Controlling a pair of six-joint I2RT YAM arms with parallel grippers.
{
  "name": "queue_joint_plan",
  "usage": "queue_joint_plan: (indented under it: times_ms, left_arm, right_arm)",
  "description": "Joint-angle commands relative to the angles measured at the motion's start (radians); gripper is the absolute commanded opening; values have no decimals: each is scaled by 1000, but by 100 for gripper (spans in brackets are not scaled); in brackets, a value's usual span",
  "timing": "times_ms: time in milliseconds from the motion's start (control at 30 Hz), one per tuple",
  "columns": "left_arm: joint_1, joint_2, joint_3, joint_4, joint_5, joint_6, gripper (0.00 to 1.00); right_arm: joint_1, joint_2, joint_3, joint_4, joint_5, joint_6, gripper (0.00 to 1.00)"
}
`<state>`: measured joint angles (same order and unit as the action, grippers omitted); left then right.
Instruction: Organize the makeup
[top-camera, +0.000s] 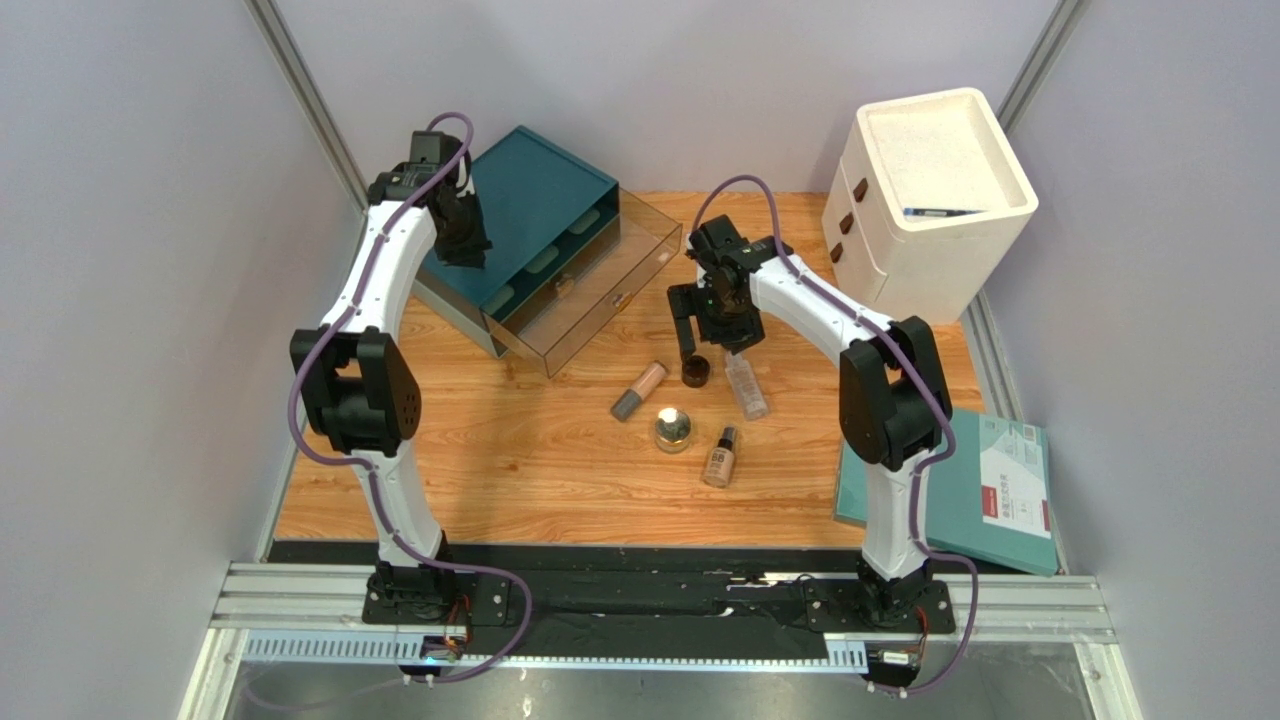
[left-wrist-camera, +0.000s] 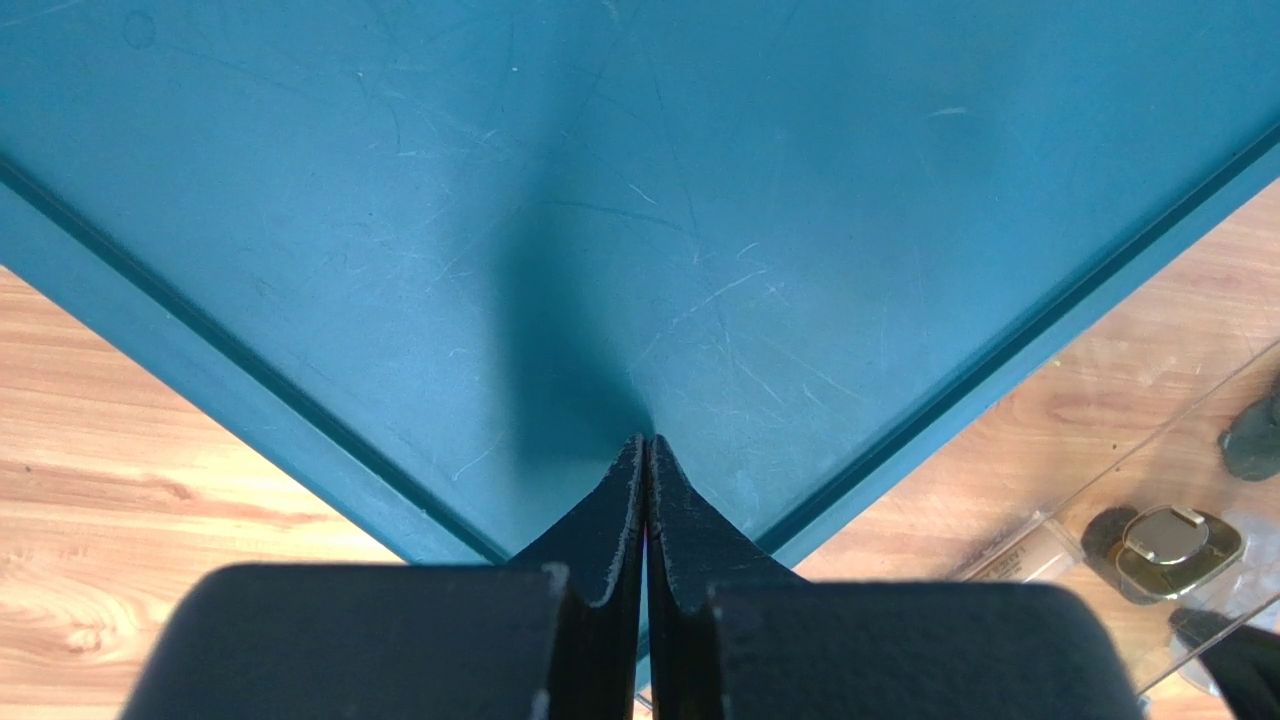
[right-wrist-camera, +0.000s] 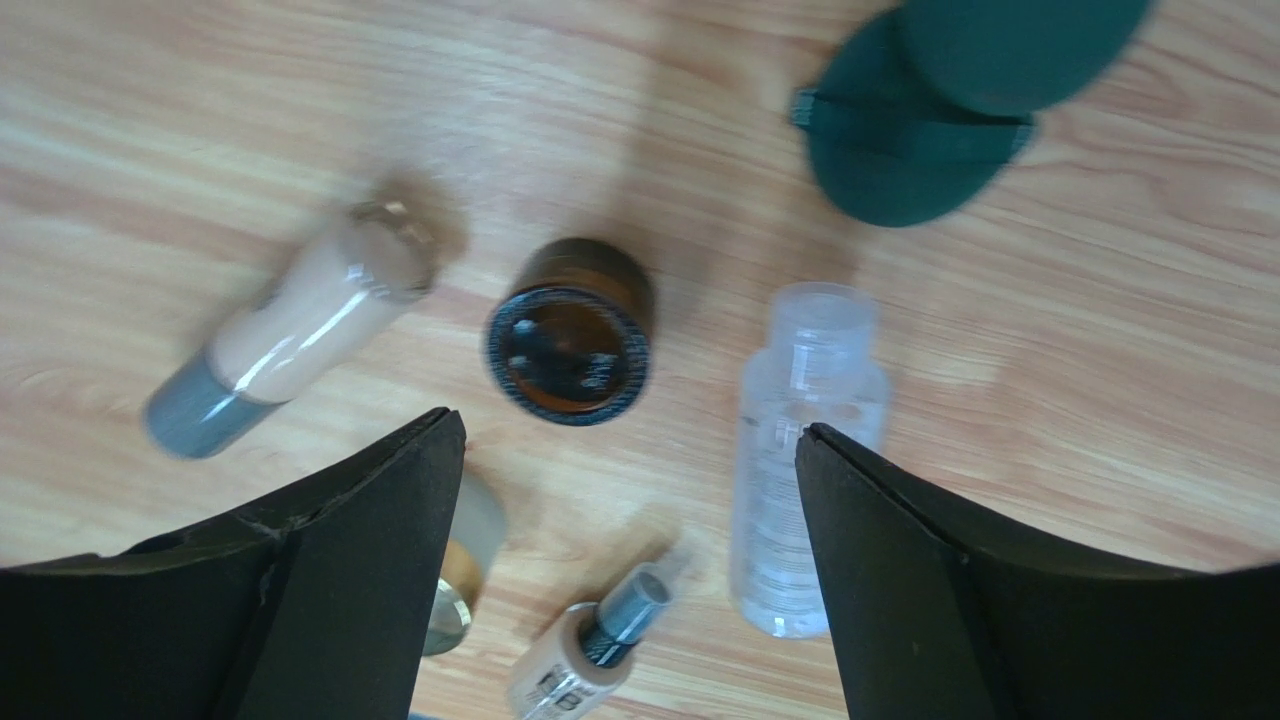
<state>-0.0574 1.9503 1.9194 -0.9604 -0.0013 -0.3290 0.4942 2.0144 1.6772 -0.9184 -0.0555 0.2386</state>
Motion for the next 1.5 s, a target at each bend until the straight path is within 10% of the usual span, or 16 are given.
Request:
queue_joint_plan:
  times_ms: [0, 533, 667, 733, 1467]
  left_arm:
    - [7, 19, -49, -78, -11, 33, 0]
    - [7, 27, -68, -78, -6, 31, 0]
    - [7, 27, -69, -78, -6, 33, 0]
    - [7, 27, -69, -78, -6, 33, 0]
    - [7, 24, -74, -64, 23, 21, 0]
  right_arm:
    - [-3, -34, 16, -36, 204, 4, 85]
    - [-51, -36, -185, 10, 234, 57, 72]
    - [-69, -32, -234, 53, 178, 77, 12]
    - [-69, -46, -243, 65, 183, 85, 0]
    - [-71, -119, 248, 321, -185, 241, 0]
